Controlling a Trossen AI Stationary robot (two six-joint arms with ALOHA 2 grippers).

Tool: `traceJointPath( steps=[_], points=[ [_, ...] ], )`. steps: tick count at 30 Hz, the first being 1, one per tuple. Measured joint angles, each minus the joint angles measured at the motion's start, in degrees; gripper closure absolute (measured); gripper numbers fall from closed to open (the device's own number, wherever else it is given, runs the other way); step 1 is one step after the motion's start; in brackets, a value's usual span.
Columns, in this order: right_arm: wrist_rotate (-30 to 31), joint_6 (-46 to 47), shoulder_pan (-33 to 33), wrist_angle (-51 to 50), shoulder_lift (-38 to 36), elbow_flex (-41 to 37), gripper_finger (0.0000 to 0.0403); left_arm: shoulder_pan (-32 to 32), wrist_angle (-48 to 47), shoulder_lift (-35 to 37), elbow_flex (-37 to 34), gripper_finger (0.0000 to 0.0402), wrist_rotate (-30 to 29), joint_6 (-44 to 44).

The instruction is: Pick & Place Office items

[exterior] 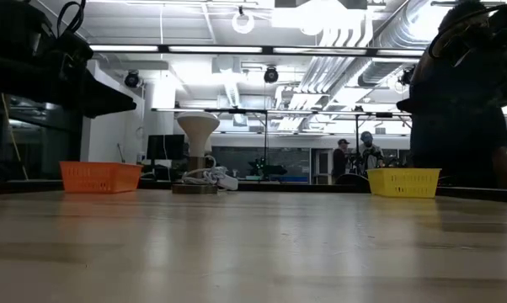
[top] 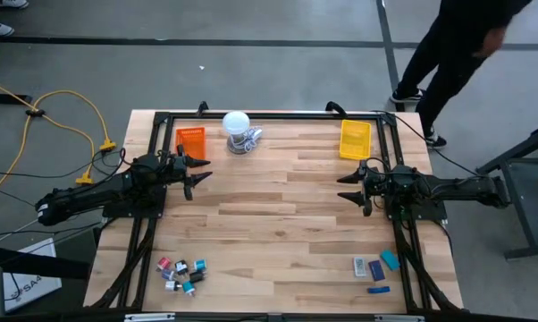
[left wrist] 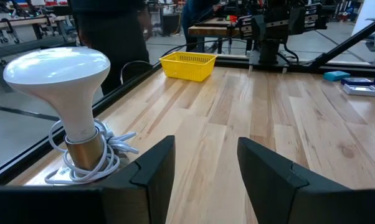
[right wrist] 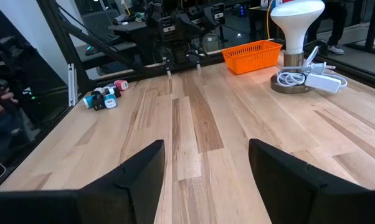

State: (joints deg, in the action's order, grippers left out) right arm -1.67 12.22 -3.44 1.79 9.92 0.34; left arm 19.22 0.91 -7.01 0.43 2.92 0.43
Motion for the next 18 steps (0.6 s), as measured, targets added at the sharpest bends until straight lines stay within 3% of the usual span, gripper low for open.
traceJointPath(
  steps=[18],
  points=[
    [0.00,0.00,-0.01,0.00,-0.01,-0.01,0.0183,0.00,1.58,0.00,0.00,0.0234,0.00,-0.19]
  ],
)
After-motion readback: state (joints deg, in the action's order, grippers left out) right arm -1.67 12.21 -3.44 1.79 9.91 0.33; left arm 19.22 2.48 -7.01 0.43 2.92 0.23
